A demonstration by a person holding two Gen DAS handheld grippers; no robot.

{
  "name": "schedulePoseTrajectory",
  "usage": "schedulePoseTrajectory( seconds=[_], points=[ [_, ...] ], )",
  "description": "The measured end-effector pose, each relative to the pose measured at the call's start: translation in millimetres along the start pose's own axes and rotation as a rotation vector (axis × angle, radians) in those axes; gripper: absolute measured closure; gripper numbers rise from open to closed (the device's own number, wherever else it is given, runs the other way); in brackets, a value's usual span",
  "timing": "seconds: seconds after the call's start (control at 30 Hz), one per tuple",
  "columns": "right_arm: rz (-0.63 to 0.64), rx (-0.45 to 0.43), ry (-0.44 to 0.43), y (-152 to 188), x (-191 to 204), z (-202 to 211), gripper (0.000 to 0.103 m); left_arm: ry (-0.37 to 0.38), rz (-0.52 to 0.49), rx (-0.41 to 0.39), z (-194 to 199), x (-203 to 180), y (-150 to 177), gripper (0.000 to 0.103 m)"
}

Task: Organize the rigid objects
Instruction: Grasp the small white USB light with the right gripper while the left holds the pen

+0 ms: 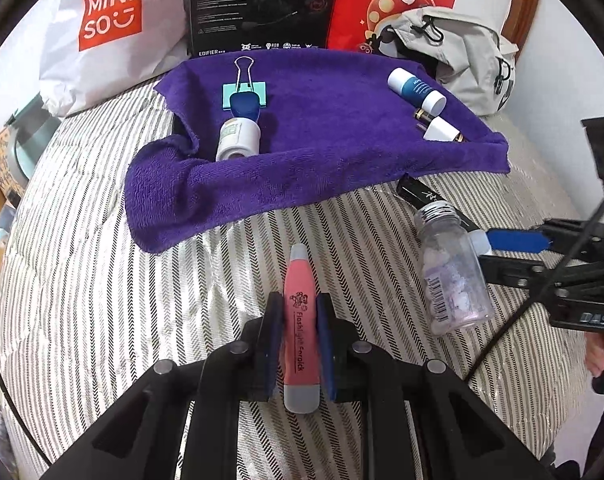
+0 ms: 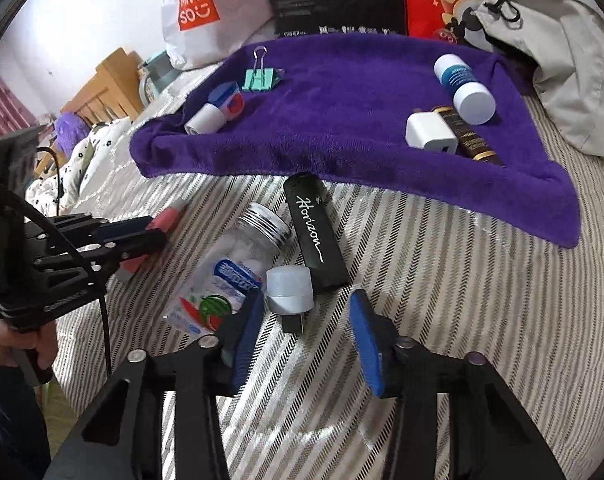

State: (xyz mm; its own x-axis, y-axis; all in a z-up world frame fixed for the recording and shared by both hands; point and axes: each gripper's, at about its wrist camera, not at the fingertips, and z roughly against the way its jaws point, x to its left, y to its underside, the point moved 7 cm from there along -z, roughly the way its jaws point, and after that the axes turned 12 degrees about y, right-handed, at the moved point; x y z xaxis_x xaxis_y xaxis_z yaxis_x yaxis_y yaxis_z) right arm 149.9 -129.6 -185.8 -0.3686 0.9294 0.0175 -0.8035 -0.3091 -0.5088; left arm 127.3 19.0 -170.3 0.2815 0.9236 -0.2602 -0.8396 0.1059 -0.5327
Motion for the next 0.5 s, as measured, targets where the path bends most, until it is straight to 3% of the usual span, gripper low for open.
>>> schedulePoseTrajectory(
  seconds=[0.23,0.5],
  points=[
    [0.018,-0.020,0.013,-1.5,3.1,-0.9,0.079,0.002,-0.007,-0.007,0.6,-0.3,0.6,0.086],
    [0.008,-0.005,0.089,15.5,-29.8,22.0,0.079,0.006,-0.009,-0.013,1.3,-0.3,1.1,0.086]
  ],
)
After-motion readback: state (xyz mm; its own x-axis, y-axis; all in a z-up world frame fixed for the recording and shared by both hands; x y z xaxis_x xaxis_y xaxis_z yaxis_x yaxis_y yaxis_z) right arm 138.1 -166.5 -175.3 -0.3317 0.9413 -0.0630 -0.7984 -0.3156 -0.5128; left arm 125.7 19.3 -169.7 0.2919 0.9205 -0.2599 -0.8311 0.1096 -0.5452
